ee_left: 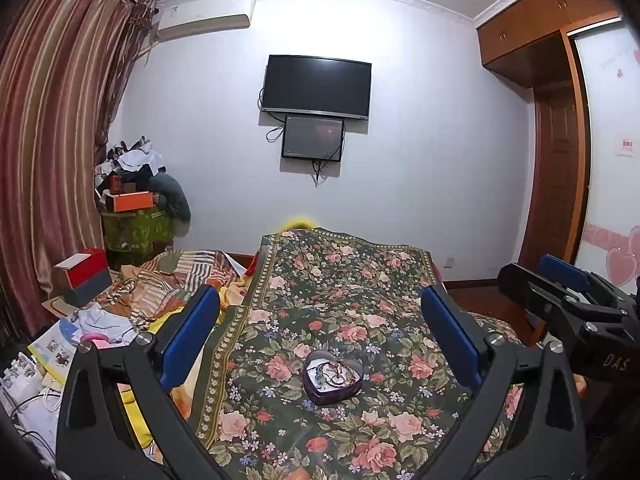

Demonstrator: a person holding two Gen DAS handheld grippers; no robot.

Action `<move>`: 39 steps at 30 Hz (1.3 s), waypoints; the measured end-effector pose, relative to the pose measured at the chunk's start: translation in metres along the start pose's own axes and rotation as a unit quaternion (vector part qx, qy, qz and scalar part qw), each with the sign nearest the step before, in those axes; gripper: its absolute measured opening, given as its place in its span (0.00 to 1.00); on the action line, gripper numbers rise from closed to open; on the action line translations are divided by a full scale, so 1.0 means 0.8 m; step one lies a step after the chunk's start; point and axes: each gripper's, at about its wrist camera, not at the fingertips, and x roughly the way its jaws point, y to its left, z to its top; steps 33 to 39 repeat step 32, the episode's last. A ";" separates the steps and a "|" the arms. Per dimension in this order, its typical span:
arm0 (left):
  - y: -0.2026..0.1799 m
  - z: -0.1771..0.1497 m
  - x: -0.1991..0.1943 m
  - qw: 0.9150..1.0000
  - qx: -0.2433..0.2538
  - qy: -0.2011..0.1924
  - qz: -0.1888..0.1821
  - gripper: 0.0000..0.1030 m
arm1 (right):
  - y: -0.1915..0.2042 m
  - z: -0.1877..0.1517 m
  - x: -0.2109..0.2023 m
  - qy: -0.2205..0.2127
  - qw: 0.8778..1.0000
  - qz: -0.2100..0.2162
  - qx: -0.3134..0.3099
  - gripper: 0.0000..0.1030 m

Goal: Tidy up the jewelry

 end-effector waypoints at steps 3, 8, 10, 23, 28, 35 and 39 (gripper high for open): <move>0.000 0.000 0.000 1.000 0.000 0.000 0.000 0.98 | 0.000 0.000 0.000 0.000 1.000 -0.001 0.000 1.00; 0.000 0.000 0.000 1.000 0.000 0.000 -0.001 1.00 | 0.002 0.001 0.000 0.000 1.000 -0.001 0.000 1.00; 0.000 0.000 0.001 1.000 -0.002 0.001 -0.002 1.00 | 0.001 0.001 0.000 0.000 1.000 -0.002 0.001 1.00; 0.003 0.001 -0.001 1.000 -0.010 0.001 -0.003 1.00 | 0.002 0.004 0.001 0.000 1.000 -0.001 0.000 1.00; 0.003 0.002 -0.001 1.000 -0.007 0.000 -0.003 1.00 | 0.002 0.004 0.002 0.000 1.000 -0.001 0.000 1.00; 0.002 0.001 0.001 1.000 -0.007 0.003 -0.002 1.00 | 0.002 0.004 0.002 0.001 1.000 -0.001 0.000 1.00; 0.002 0.001 0.001 1.000 -0.007 0.003 -0.002 1.00 | 0.002 0.004 0.002 0.001 1.000 -0.001 0.000 1.00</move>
